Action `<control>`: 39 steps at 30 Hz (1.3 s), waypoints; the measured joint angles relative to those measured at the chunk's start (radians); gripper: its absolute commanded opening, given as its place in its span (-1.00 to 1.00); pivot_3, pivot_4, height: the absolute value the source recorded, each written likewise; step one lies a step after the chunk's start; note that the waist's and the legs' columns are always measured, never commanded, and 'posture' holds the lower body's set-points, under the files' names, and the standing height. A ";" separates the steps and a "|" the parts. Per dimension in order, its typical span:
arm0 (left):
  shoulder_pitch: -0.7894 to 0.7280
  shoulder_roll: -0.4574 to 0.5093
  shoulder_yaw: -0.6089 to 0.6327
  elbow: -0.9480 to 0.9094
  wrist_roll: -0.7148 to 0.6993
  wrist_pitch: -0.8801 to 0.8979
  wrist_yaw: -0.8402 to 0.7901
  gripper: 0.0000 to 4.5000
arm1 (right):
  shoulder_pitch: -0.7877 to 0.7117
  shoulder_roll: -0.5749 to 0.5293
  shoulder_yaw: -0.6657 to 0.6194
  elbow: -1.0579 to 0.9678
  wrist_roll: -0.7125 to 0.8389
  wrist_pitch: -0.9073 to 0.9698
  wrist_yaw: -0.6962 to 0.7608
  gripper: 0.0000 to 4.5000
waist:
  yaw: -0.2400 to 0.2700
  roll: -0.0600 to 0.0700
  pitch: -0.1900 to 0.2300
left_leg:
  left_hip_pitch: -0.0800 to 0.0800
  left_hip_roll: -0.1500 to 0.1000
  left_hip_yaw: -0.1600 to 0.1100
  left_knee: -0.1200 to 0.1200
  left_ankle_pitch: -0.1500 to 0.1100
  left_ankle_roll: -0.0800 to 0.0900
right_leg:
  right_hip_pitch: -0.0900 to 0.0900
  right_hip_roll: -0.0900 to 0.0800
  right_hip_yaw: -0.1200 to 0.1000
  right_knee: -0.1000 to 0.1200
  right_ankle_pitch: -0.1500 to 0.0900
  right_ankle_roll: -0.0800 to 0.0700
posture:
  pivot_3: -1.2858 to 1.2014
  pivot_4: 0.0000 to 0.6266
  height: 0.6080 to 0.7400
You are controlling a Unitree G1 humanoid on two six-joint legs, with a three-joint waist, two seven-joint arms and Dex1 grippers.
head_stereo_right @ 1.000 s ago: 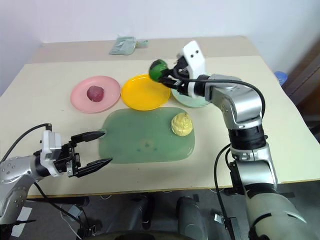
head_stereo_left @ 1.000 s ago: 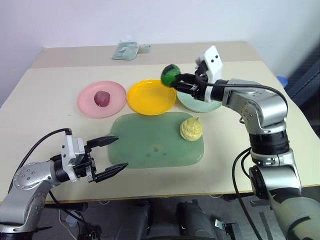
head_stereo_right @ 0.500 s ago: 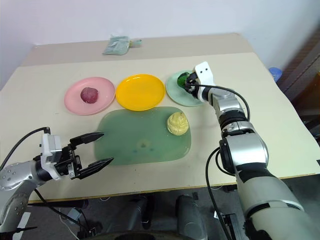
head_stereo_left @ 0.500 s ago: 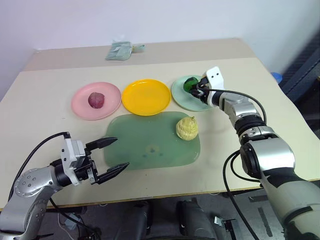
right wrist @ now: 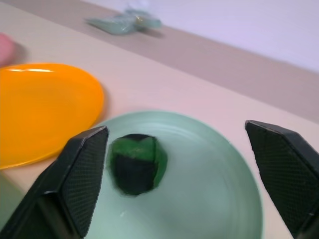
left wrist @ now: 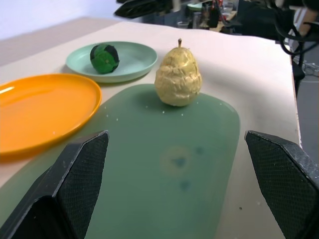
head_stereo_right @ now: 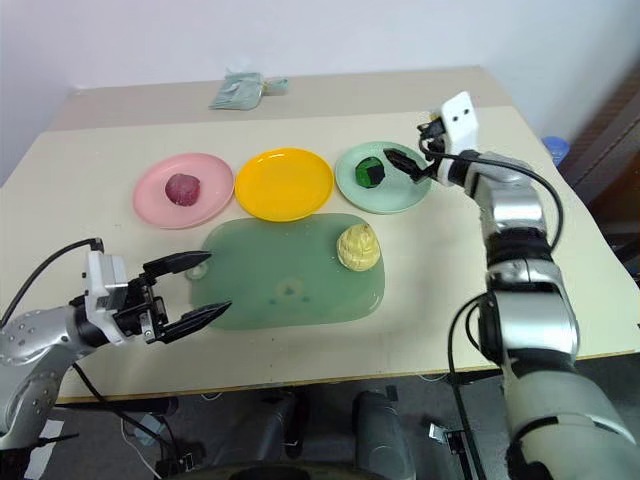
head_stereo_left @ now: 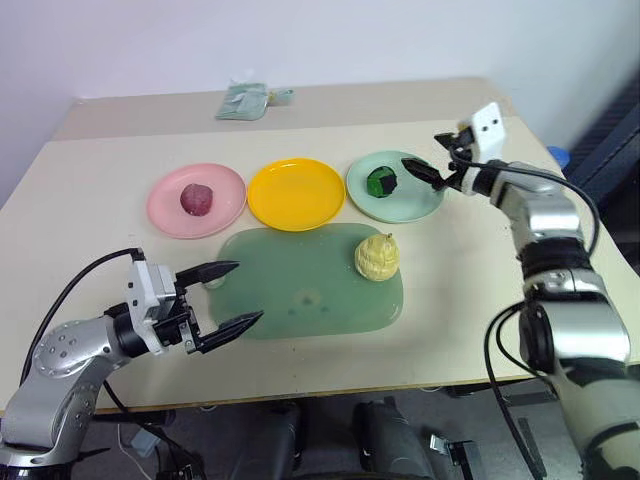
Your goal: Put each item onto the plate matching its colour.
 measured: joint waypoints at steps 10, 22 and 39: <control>-0.027 0.030 -0.024 0.053 -0.040 0.030 -0.114 1.00 | 0.354 -0.078 -0.045 -0.771 0.304 0.501 0.015 0.98 | 0.000 0.002 0.000 | 0.000 0.001 0.000 0.002 -0.001 0.001 | 0.000 0.000 0.000 0.001 0.000 0.000 | 0.03 -0.52 1.00; 0.014 0.048 0.015 0.040 -0.058 0.037 -0.138 1.00 | 0.403 -0.036 0.095 -0.754 0.316 0.539 0.009 0.98 | 0.001 0.002 0.000 | 0.000 0.001 0.000 0.004 -0.002 0.002 | 0.002 0.000 0.000 0.001 0.000 0.000 | 0.03 -0.52 1.00; 0.095 -0.074 0.051 -0.046 -0.002 0.073 0.154 1.00 | 0.316 0.084 0.154 -0.554 0.215 0.363 0.001 0.30 | 0.001 0.002 0.000 | 0.000 0.001 0.000 0.004 -0.001 0.002 | 0.002 0.000 -0.001 0.001 0.000 0.000 | 0.03 -0.52 1.00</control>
